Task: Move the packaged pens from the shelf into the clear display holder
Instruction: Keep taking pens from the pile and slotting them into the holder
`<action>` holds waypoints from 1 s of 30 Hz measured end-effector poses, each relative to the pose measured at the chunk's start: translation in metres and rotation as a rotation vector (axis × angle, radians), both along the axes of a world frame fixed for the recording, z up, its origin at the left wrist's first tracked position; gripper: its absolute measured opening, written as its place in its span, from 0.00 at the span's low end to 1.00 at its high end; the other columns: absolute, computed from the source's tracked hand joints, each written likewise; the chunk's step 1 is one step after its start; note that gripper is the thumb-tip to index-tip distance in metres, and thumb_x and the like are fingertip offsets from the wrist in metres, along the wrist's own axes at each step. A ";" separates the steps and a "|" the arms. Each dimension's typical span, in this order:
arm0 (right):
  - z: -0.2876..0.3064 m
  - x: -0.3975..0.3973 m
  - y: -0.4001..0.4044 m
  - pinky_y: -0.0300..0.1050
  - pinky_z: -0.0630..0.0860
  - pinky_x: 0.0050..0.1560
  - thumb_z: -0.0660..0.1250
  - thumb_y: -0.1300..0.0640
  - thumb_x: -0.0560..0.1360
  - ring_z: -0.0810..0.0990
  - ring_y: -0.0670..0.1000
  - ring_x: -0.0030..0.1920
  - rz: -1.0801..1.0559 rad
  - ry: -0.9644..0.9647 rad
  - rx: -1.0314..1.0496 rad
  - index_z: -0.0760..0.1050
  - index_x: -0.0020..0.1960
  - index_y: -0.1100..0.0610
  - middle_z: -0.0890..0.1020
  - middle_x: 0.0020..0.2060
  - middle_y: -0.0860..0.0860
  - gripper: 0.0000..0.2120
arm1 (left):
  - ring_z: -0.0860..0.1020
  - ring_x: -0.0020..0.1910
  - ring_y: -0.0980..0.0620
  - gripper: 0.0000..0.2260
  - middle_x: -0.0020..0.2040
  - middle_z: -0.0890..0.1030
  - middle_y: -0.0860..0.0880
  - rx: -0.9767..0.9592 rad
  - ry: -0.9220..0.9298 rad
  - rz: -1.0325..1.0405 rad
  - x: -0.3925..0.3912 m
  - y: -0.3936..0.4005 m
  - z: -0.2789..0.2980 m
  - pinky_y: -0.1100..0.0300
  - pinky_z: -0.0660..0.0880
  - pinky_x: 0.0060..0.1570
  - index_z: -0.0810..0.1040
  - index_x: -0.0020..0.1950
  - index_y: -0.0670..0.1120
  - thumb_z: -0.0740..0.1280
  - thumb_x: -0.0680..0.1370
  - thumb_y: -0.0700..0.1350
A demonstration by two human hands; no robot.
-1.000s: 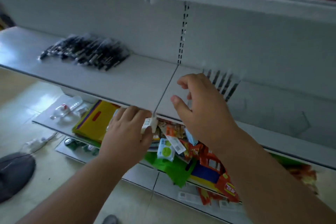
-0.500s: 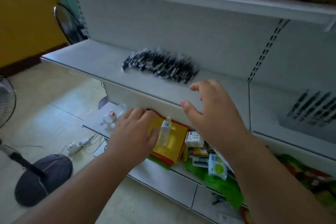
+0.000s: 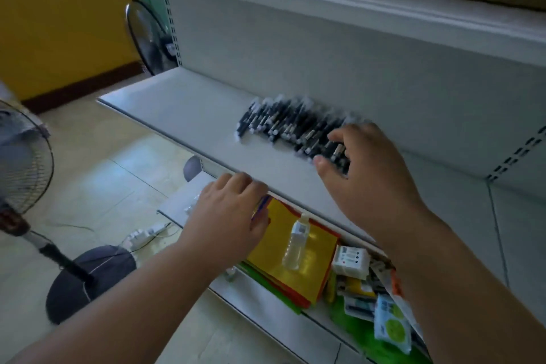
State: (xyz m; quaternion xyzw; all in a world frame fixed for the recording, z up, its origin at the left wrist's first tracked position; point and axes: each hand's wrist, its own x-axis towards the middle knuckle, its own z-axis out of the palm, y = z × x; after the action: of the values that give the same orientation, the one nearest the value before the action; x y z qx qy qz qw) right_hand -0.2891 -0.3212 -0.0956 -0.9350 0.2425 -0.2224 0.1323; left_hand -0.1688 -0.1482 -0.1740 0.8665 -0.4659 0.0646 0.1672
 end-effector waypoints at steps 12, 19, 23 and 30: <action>-0.008 0.108 -0.007 0.51 0.76 0.54 0.64 0.42 0.76 0.77 0.51 0.54 -0.063 0.029 0.018 0.72 0.62 0.49 0.75 0.58 0.47 0.18 | 0.73 0.59 0.48 0.17 0.58 0.77 0.52 -0.038 0.047 -0.070 0.128 -0.041 0.005 0.51 0.71 0.57 0.75 0.64 0.53 0.58 0.78 0.57; -0.012 0.138 -0.001 0.46 0.74 0.50 0.64 0.42 0.75 0.77 0.50 0.52 -0.342 0.014 0.017 0.73 0.62 0.51 0.76 0.55 0.48 0.20 | 0.72 0.60 0.48 0.16 0.57 0.77 0.51 -0.022 0.106 -0.315 0.200 -0.093 0.002 0.53 0.70 0.57 0.74 0.63 0.50 0.62 0.79 0.56; -0.011 0.141 0.007 0.44 0.73 0.49 0.64 0.43 0.75 0.78 0.50 0.52 -0.480 -0.002 0.046 0.74 0.61 0.51 0.77 0.55 0.48 0.19 | 0.75 0.58 0.45 0.21 0.57 0.78 0.48 0.099 0.111 -0.297 0.221 -0.121 0.006 0.53 0.70 0.56 0.73 0.59 0.47 0.57 0.79 0.63; -0.005 0.144 0.015 0.43 0.69 0.47 0.60 0.42 0.75 0.76 0.48 0.51 -0.568 0.003 0.009 0.74 0.61 0.52 0.76 0.53 0.47 0.20 | 0.76 0.57 0.40 0.26 0.57 0.79 0.41 0.238 0.105 -0.256 0.237 -0.157 0.003 0.51 0.72 0.54 0.73 0.58 0.43 0.59 0.78 0.66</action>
State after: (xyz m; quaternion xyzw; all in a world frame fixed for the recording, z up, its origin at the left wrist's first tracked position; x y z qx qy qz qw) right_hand -0.1446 -0.3064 -0.1001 -0.8294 0.4957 -0.2483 0.0685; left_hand 0.0680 -0.3052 -0.1712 0.8160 -0.5673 -0.0582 0.0947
